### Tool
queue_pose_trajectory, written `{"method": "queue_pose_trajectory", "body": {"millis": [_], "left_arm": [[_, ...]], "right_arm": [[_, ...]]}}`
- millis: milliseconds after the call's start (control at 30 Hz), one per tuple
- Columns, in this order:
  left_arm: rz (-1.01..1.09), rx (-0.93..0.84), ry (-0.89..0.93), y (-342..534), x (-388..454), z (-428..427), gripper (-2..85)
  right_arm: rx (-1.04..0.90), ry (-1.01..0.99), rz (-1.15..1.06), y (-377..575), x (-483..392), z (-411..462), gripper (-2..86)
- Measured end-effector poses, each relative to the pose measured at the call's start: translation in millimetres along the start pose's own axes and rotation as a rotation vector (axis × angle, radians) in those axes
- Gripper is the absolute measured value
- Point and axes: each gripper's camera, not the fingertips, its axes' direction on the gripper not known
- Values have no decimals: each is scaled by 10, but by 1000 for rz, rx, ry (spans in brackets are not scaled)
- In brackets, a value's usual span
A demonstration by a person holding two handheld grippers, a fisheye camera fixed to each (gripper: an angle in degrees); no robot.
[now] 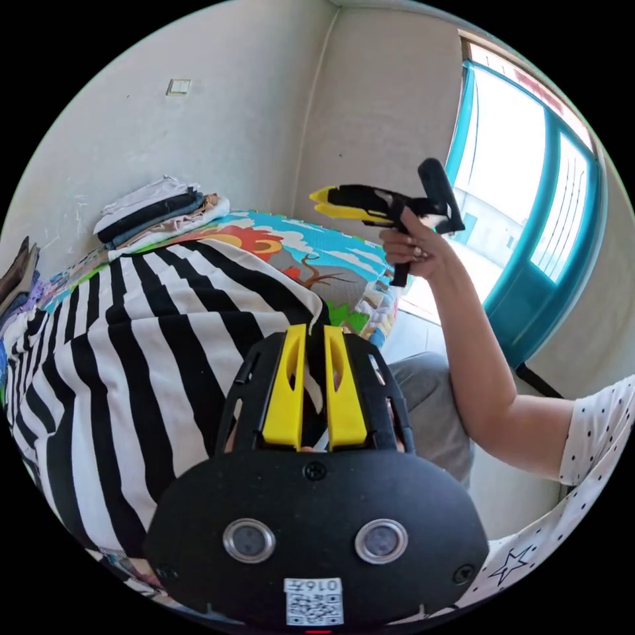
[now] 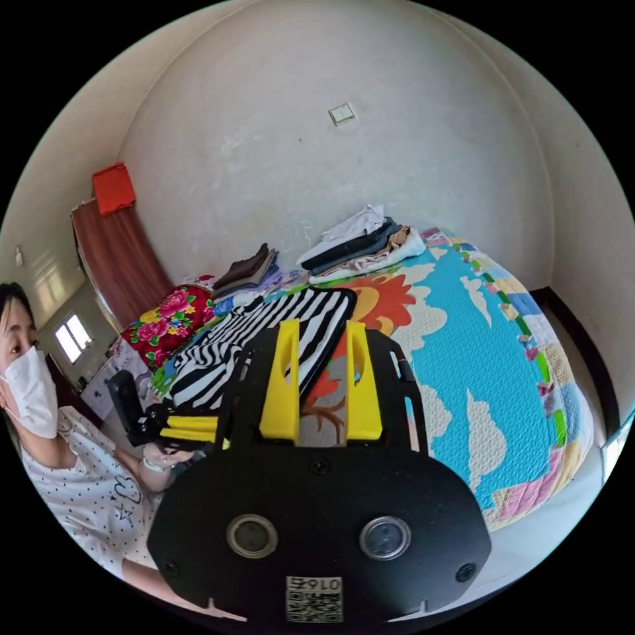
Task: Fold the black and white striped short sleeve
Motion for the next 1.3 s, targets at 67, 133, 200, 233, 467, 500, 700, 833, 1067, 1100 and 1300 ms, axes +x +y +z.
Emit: {"method": "queue_pose_trajectory", "body": {"millis": [67,133,200,233,467,500,700,833,1067,1100,1300], "left_arm": [[6,-24,-8,34,16,36,46],[9,7,-22,96,26,5,47],[-4,12,-18,125,7,-13,46],[-13,21,-13,146,-11,-35,45],[-36,54,15,248,-121,-183,41],[-41,57,24,261,-150,-214,41],[-95,66,91,330,-345,-381,34],[-141,80,126,374,-463,-512,25],[-206,96,253,264,-540,-679,-5],[-205,119,290,284,-541,-755,-7],[-189,243,249,578,-702,-1387,-10]], "right_arm": [[-27,78,4,-320,-129,181,98],[-89,92,23,-698,-186,463,102],[-183,71,29,-1204,-200,955,118],[-205,71,41,-1315,-190,1087,124],[-499,340,24,-2170,-393,2213,124],[-518,308,23,-2271,-502,2267,126],[-613,372,-154,-2548,-1284,2417,77],[-615,439,-231,-2696,-1718,2430,31],[-523,680,-422,-3087,-2532,2499,15],[-508,734,-461,-3133,-2648,2538,16],[-510,828,-326,-3305,-2788,2704,59]]}}
